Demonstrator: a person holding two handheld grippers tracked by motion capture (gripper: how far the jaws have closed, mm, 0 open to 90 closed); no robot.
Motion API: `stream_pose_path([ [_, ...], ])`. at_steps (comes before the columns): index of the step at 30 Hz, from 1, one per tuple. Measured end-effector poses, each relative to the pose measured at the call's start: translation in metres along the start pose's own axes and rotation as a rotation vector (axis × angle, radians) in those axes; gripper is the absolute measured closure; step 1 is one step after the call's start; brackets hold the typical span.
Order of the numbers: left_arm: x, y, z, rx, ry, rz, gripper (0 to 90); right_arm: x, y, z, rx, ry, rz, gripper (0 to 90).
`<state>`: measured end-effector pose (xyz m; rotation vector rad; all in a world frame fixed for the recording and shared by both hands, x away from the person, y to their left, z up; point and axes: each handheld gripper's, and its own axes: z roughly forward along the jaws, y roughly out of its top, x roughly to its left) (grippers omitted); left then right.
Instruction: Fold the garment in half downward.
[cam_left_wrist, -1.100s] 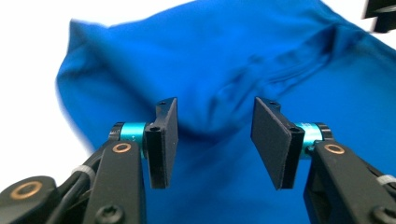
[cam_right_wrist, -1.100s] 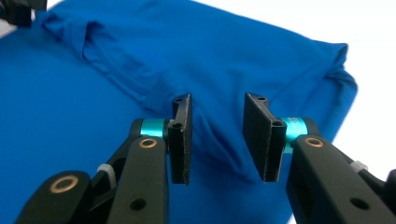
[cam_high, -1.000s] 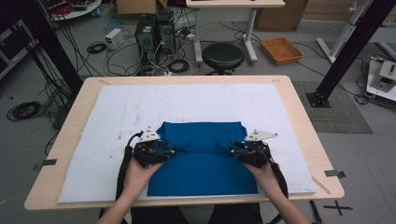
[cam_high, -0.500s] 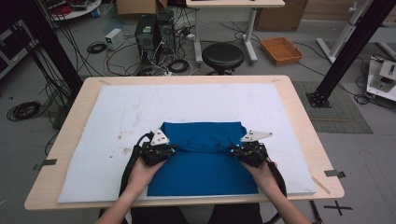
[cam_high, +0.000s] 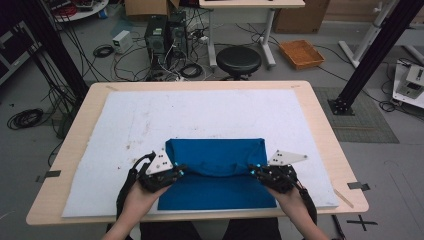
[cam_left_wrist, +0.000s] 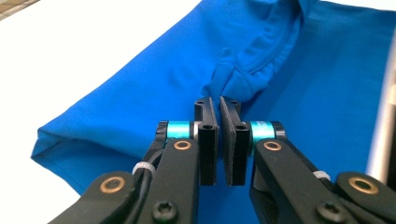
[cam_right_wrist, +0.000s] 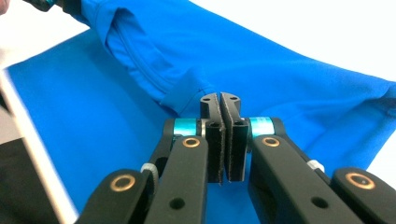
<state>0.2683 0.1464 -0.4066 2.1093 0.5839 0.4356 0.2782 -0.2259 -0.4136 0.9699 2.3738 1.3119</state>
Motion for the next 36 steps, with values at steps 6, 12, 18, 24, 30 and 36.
stream_pose_path([
  [6, -0.027, -0.015, -0.018, 0.002, -0.046, 0.036, 85.7, 0.022, -0.017, -0.022, -0.007, 0.038, -0.025, 89.0],
  [12, -0.045, -0.03, -0.021, 0.042, -0.056, 0.082, 85.1, 0.036, -0.033, -0.03, 0.02, 0.057, -0.048, 88.9],
  [18, -0.05, -0.039, -0.024, 0.041, -0.093, 0.081, 73.5, 0.042, -0.049, -0.037, 0.045, 0.098, -0.069, 81.0],
  [24, -0.05, -0.025, -0.014, -0.004, -0.133, 0.057, 66.2, 0.044, -0.043, -0.038, 0.013, 0.104, -0.069, 72.7],
  [30, -0.056, -0.019, 0.009, 0.064, -0.174, 0.082, 62.7, 0.051, -0.037, -0.016, 0.069, 0.131, -0.095, 69.5],
  [36, -0.061, -0.026, 0.002, 0.044, -0.237, 0.147, 72.8, 0.057, -0.04, -0.016, 0.088, 0.169, -0.175, 82.4],
])
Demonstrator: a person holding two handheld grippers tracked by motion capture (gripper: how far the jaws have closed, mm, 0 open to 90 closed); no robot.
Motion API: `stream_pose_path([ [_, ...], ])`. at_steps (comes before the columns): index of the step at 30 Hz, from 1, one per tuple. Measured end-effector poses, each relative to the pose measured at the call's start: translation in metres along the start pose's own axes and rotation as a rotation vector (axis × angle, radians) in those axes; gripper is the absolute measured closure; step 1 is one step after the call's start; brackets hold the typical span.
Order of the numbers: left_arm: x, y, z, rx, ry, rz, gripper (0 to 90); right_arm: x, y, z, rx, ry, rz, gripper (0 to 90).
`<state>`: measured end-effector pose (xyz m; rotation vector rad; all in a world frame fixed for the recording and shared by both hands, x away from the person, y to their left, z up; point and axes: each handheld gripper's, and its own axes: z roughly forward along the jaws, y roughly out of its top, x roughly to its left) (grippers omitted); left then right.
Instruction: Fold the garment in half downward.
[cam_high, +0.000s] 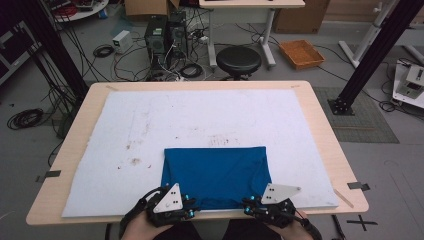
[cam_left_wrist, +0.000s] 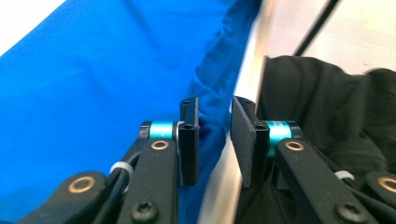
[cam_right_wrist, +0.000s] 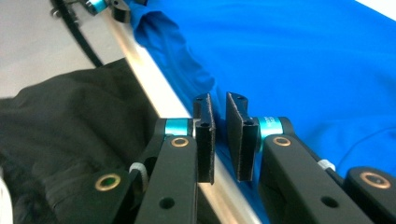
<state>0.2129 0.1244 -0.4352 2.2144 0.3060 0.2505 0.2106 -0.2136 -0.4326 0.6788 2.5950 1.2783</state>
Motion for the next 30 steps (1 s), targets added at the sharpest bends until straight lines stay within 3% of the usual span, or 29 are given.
stream_pose_path([
  [3, -0.004, -0.005, -0.004, 0.011, -0.04, 0.038, 73.2, 0.004, -0.004, -0.004, 0.02, 0.025, -0.029, 82.4],
  [6, -0.009, -0.009, -0.008, 0.022, -0.071, 0.049, 73.1, 0.009, -0.01, -0.006, 0.045, 0.052, -0.045, 81.1],
  [8, -0.01, -0.011, -0.011, 0.02, -0.058, 0.048, 71.1, 0.01, -0.013, -0.009, 0.043, 0.065, -0.058, 77.0],
  [11, -0.005, -0.009, -0.016, -0.001, -0.027, 0.011, 66.6, 0.009, -0.012, -0.015, 0.016, 0.05, -0.041, 73.8],
  [13, 0.005, -0.006, -0.018, -0.012, 0.017, -0.034, 63.7, 0.001, -0.009, -0.018, -0.015, 0.023, -0.006, 71.3],
  [16, 0.029, -0.001, -0.02, -0.036, 0.1, -0.157, 61.0, -0.017, -0.001, -0.021, -0.046, -0.039, 0.071, 68.3],
  [17, 0.036, -0.001, -0.021, -0.042, 0.116, -0.187, 60.5, -0.028, 0.003, -0.021, -0.05, -0.067, 0.117, 67.5],
  [18, 0.049, 0.0, -0.021, -0.048, 0.149, -0.249, 59.6, -0.035, 0.006, -0.021, -0.052, -0.087, 0.139, 66.8],
  [20, 0.07, 0.0, -0.022, -0.05, 0.198, -0.334, 59.1, -0.058, 0.013, -0.021, -0.07, -0.158, 0.2, 66.0],
  [24, 0.108, -0.007, -0.021, -0.006, 0.274, -0.488, 59.7, -0.097, 0.024, -0.016, -0.08, -0.242, 0.298, 65.5],
  [28, 0.129, -0.016, -0.018, 0.001, 0.283, -0.618, 59.9, -0.12, 0.027, -0.005, -0.047, -0.287, 0.354, 65.1],
  [30, 0.131, -0.016, -0.015, 0.024, 0.291, -0.63, 59.9, -0.124, 0.025, -0.001, -0.028, -0.297, 0.373, 64.9],
])
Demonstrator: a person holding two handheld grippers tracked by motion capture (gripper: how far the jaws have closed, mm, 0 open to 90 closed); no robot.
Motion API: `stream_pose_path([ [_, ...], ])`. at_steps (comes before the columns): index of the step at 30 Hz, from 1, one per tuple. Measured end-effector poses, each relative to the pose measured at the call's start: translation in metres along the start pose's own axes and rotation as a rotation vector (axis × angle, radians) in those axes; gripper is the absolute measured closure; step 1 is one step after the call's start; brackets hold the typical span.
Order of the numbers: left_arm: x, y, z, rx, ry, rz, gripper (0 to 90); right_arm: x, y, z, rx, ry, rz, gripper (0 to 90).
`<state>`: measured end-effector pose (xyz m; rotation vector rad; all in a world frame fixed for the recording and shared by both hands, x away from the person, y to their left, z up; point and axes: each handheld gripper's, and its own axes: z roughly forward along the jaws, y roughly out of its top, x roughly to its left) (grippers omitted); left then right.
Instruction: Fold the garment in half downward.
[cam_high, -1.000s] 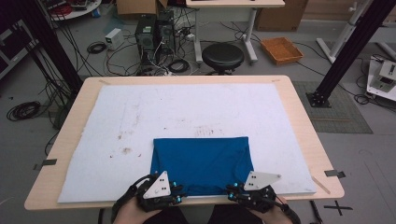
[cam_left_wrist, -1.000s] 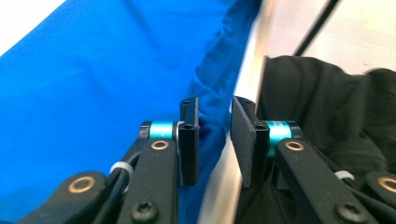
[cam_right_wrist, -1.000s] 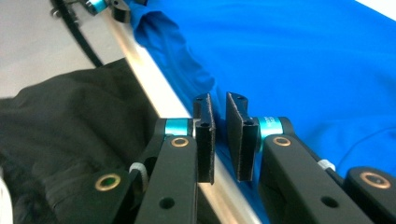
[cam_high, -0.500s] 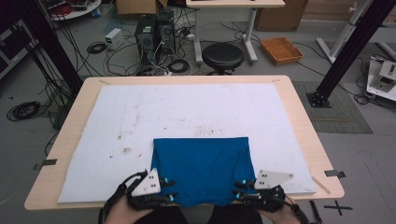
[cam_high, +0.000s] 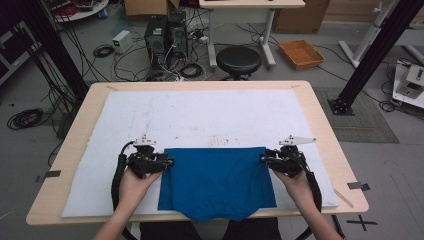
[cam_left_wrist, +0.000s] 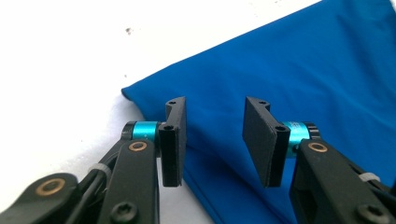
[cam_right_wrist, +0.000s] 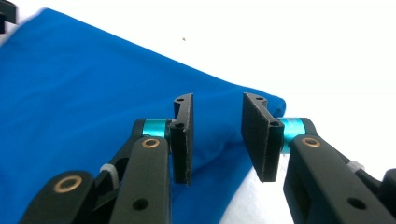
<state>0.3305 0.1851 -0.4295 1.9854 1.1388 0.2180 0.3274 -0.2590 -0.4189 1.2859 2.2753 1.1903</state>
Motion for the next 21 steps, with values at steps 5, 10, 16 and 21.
stream_pose_path([
  [5, 0.002, 0.0, 0.001, 0.017, 0.031, -0.029, 59.9, -0.005, -0.004, 0.006, 0.003, -0.018, 0.045, 62.7],
  [10, 0.003, 0.001, 0.002, 0.014, 0.012, -0.051, 63.2, -0.007, -0.005, 0.005, -0.004, -0.006, 0.081, 62.8],
  [16, -0.002, 0.002, 0.008, 0.015, 0.008, -0.011, 84.0, -0.006, -0.006, 0.016, 0.031, 0.002, 0.077, 78.4],
  [21, 0.0, 0.003, 0.008, -0.008, -0.001, -0.01, 88.5, -0.006, -0.003, 0.017, 0.013, 0.015, 0.054, 89.4],
])
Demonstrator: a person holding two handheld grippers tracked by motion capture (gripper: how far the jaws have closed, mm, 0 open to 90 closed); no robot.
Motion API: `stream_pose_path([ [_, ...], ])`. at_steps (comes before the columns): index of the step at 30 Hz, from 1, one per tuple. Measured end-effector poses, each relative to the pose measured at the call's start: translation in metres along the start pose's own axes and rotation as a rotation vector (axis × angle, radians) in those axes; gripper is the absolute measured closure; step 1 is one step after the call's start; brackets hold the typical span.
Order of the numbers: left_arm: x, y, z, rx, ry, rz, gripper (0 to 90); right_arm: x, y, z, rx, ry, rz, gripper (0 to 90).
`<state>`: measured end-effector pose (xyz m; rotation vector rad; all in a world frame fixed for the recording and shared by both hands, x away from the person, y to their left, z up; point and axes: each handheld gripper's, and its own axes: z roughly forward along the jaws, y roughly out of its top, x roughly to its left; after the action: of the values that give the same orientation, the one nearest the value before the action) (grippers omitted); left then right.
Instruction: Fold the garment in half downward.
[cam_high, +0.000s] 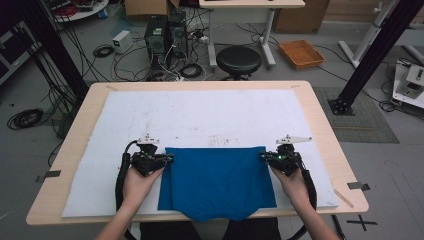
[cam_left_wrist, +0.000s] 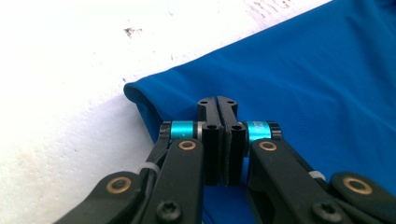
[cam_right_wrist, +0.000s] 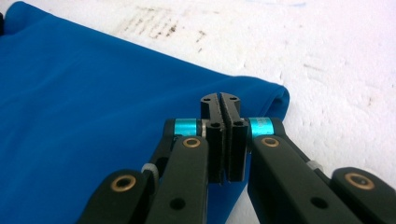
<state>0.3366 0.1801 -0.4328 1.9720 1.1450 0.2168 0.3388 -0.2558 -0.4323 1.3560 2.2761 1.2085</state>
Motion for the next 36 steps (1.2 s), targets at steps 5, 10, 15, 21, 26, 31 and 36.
stream_pose_path([
  [5, 0.003, 0.002, -0.001, -0.021, -0.016, -0.018, 88.7, -0.002, 0.004, -0.001, -0.014, 0.011, 0.004, 89.5],
  [10, 0.006, 0.01, -0.001, -0.037, -0.004, -0.009, 88.6, -0.006, 0.008, 0.002, -0.022, 0.026, 0.022, 89.5],
  [15, 0.01, 0.015, 0.001, -0.051, 0.018, -0.001, 88.6, -0.014, 0.016, 0.004, -0.028, 0.017, 0.04, 89.5],
  [21, 0.011, 0.015, 0.006, -0.041, 0.032, 0.015, 88.5, -0.019, 0.019, 0.009, -0.016, 0.001, 0.046, 89.3],
  [26, 0.011, 0.016, 0.004, -0.066, 0.072, 0.025, 71.1, -0.021, 0.018, 0.008, -0.029, -0.001, 0.041, 75.7],
  [31, 0.011, 0.018, 0.0, -0.139, 0.123, 0.046, 53.1, -0.022, 0.019, 0.001, -0.084, -0.04, 0.047, 64.0],
  [36, 0.017, 0.02, 0.007, -0.158, 0.139, 0.017, 48.2, -0.027, 0.021, 0.007, -0.088, -0.088, 0.08, 55.2],
])
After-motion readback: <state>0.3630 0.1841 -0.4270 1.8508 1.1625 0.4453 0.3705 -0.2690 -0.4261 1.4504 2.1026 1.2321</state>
